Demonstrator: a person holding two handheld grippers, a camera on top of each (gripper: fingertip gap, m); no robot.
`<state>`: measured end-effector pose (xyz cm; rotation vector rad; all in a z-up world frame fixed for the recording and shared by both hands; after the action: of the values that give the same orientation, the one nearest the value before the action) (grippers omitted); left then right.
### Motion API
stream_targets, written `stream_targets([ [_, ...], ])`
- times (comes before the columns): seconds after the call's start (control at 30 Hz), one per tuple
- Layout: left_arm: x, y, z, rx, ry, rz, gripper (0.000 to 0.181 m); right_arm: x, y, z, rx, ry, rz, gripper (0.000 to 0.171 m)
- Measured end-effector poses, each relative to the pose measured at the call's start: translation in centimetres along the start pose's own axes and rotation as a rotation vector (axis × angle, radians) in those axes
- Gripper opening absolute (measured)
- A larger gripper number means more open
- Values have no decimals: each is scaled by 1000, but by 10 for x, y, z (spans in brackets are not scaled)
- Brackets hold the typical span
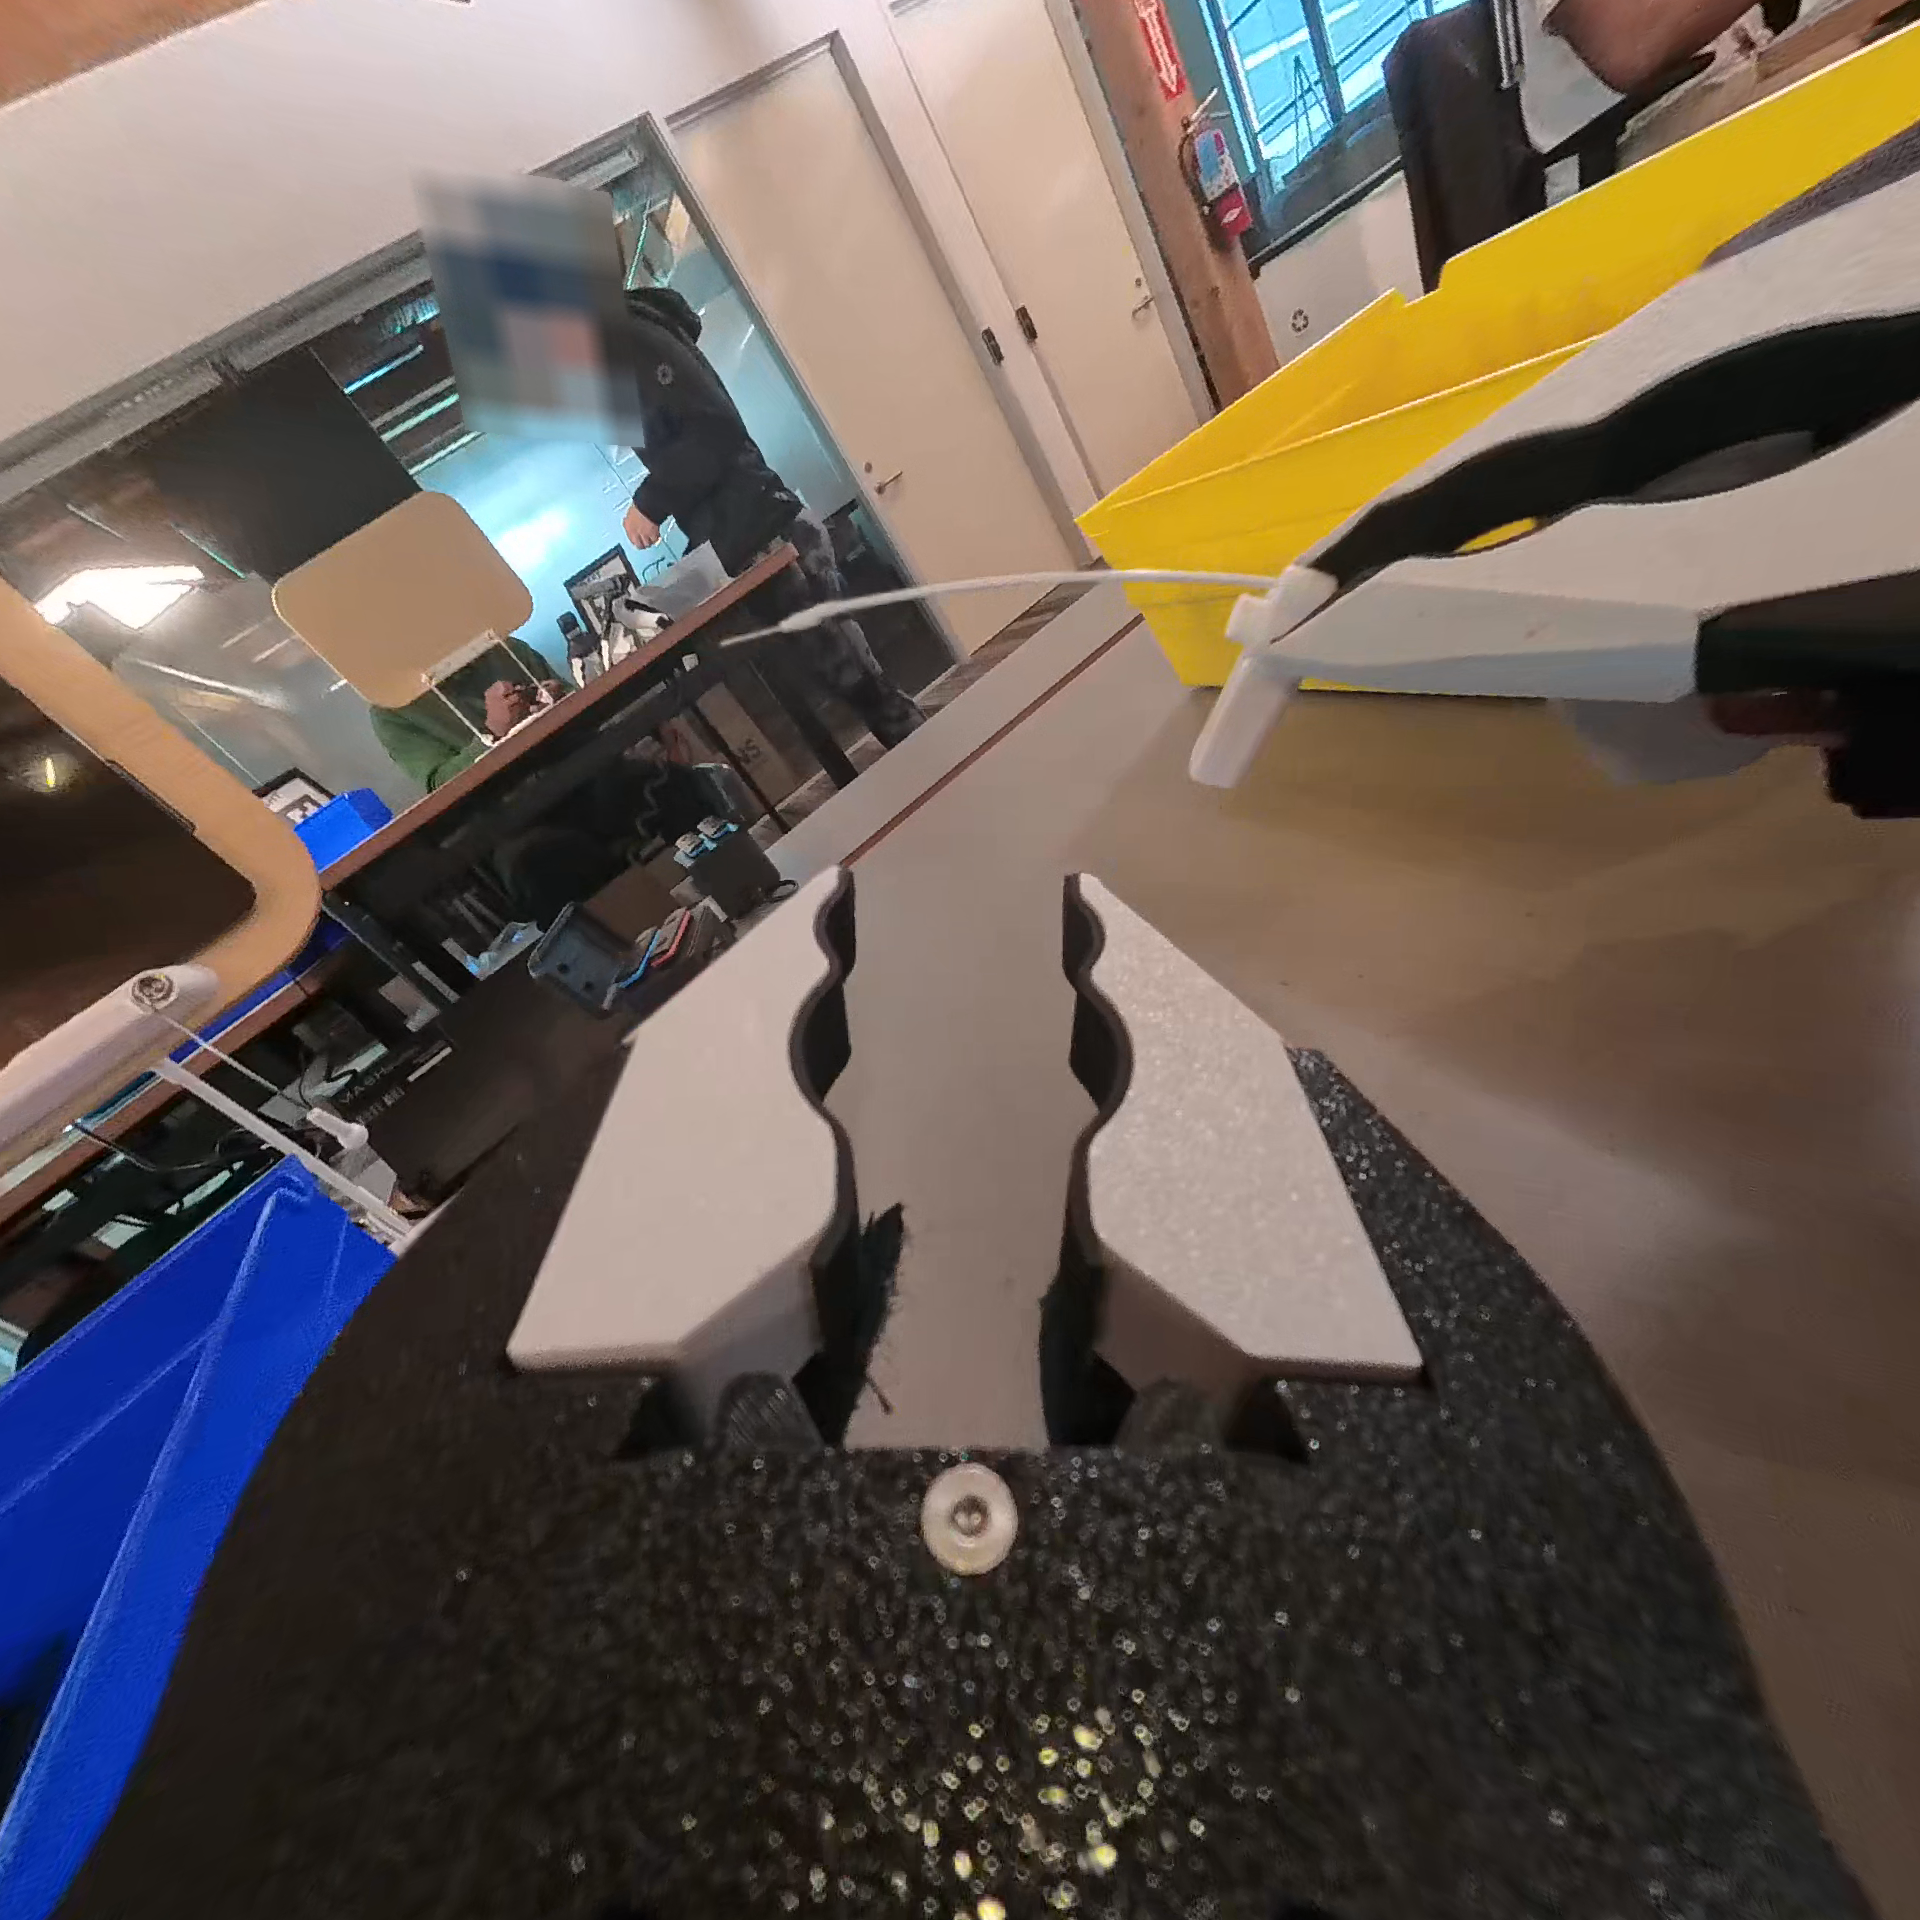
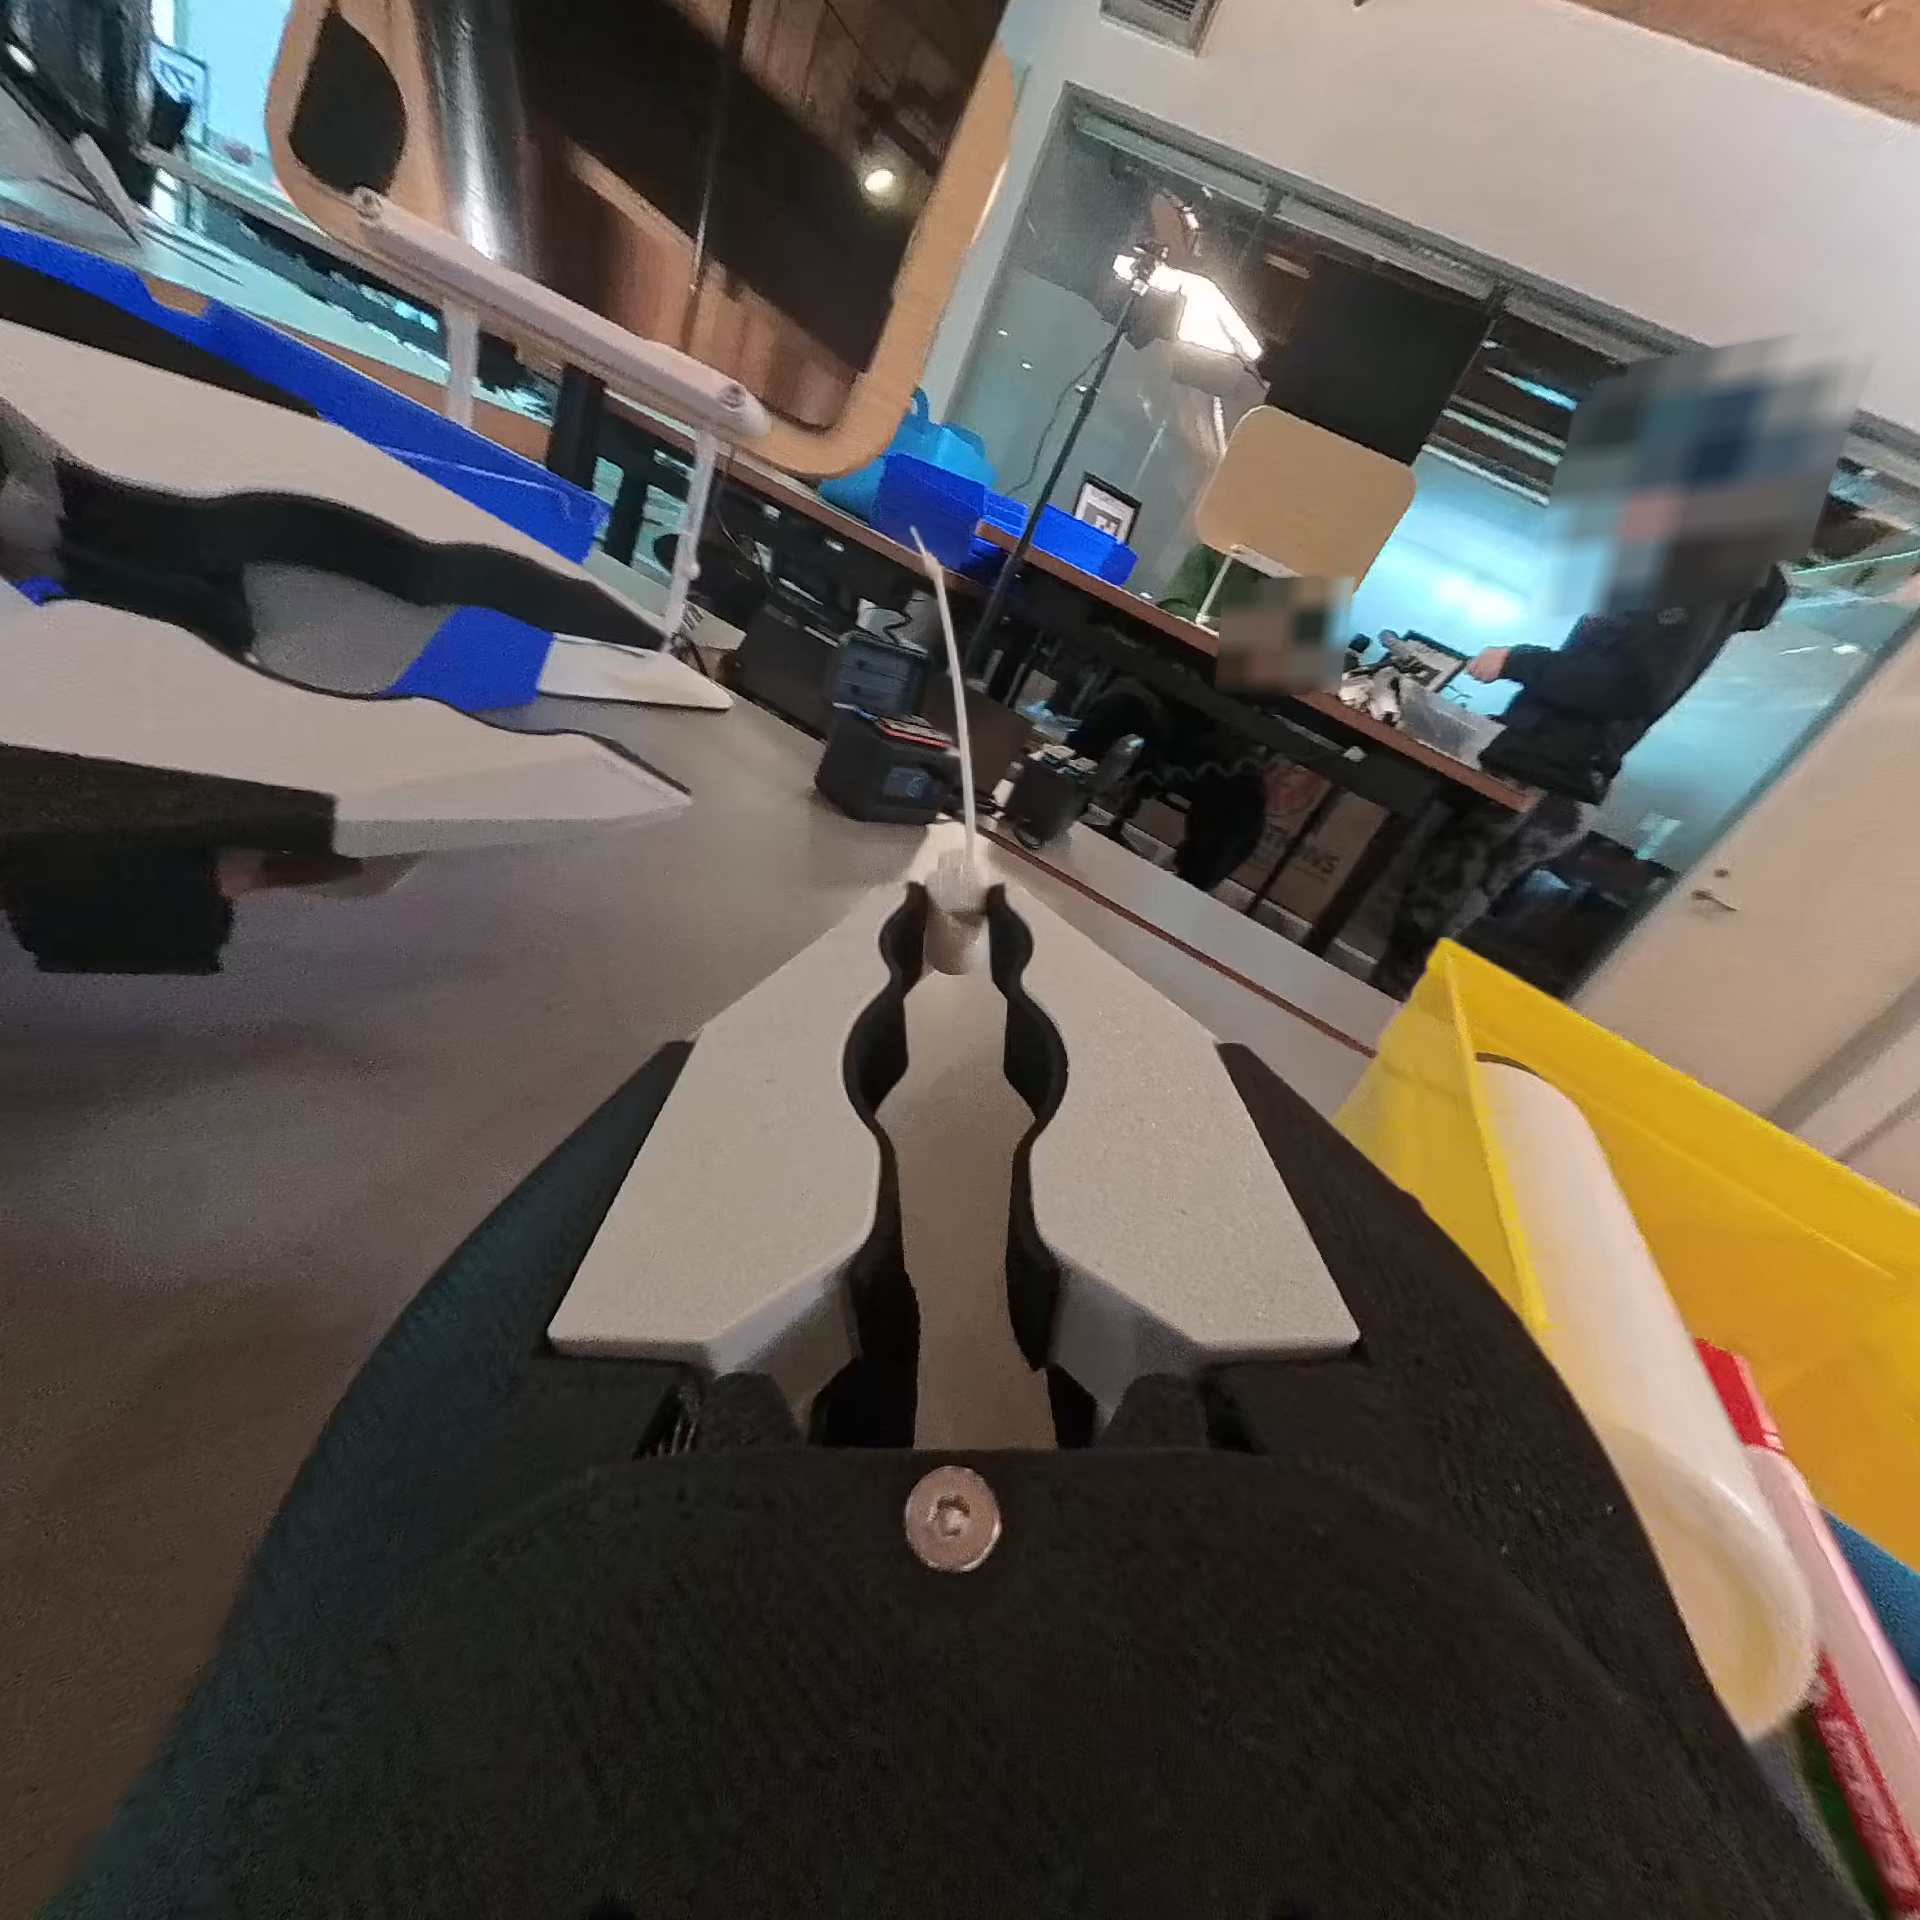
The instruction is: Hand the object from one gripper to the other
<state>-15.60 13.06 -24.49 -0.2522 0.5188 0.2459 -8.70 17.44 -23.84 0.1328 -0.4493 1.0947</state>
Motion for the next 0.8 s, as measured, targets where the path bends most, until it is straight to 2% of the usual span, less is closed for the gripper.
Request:
stream_targets([
  [0.27, -6, -3, 3, 20, 5, 47, 45, -6, 1, 4, -5, -285, -155, 10],
  [0.4, -24, -13, 9, 2, 271, 306, 61, -17, 4, 3, -6, -451, -181, 10],
  [0.47, -26, -17, 12, 3, 363, 373, 62, -22, 7, 0, -18, -502, -170, 10],
  [0.57, -23, -14, 9, -15, 436, 377, 54, -28, 8, -2, -17, -564, -164, 10],
  [0.8, 2, -3, 0, -73, 642, 327, 19, -47, 4, 2, 45, -714, -145, 10],
])
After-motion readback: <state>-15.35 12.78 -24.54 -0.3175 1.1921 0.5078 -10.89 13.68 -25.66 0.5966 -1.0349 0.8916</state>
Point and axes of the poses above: each gripper's, where its closed fingertips meet, y out along the fingers, z out of its top, x = y × z across the jaws, the point moved 1 cm from there along -y, back along the fingers, and after that the axes turned 13 degrees about -x, right-handed, at the moved point
